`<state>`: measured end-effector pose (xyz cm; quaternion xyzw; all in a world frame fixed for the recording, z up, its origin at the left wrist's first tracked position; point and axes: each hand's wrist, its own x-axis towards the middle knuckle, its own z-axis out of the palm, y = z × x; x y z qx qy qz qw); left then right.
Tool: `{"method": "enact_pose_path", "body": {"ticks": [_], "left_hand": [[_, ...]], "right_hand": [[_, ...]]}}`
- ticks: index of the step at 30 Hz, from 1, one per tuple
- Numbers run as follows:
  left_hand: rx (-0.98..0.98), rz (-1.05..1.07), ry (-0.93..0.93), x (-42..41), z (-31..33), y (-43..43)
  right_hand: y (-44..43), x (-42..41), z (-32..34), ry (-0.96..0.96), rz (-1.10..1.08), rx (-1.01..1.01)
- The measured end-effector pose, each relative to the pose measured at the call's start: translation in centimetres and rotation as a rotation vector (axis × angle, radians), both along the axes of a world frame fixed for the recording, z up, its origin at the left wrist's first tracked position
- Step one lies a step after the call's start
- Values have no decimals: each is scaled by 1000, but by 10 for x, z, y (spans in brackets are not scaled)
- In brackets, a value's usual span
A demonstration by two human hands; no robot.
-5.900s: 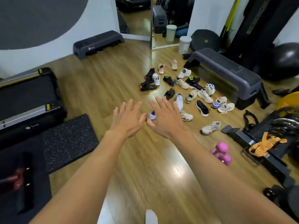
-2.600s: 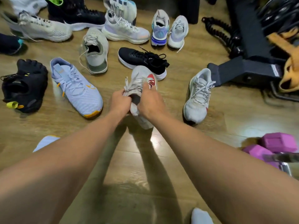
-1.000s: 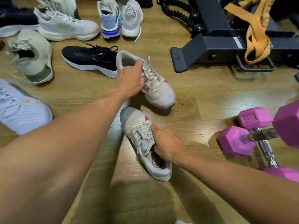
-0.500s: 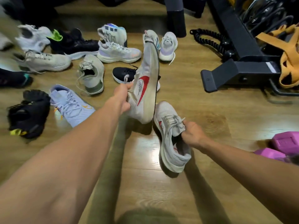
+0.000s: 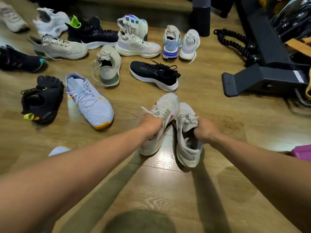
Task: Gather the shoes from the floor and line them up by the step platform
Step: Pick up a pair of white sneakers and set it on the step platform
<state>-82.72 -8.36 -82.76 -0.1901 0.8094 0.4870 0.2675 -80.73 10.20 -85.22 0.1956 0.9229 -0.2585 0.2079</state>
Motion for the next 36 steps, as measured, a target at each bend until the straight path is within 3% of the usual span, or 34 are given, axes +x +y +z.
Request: {"method": "enact_pose_path", "body": {"ticks": [2, 5, 6, 9, 11, 15, 18, 21, 24, 27, 31, 36], "left_hand": [[-62, -177, 65, 5, -1, -15], [-514, -470, 404, 1, -9, -39], [-554, -504, 409, -1, -12, -44], [-482, -466, 226, -10, -20, -43], [-468, -447, 273, -9, -28, -34], [-330, -157, 387, 4, -46, -23], [-126, 74, 176, 11, -50, -19], [-60, -9, -63, 20, -59, -8], [-121, -22, -6, 20, -55, -1], [-192, 4, 61, 16, -30, 7], [-200, 3, -18, 28, 28, 13], [-265, -20, -45, 51, 148, -4]], "right_hand": [[-3, -1, 0, -12, -36, -30], [-11, 4, -3, -19, -26, -15], [-12, 5, -4, -20, -22, -4], [-12, 7, -5, -35, -18, 10], [-12, 4, -4, -26, -27, 7], [-11, -5, -2, 31, -98, -13], [-6, -7, -7, 2, -145, -69], [-3, -4, -17, -45, -141, -89], [-4, -7, -11, 16, -107, -24], [-4, -14, 12, 51, -26, 126], [-6, -5, 69, 5, -54, 143], [-29, 30, 188, 37, -108, 146]]}}
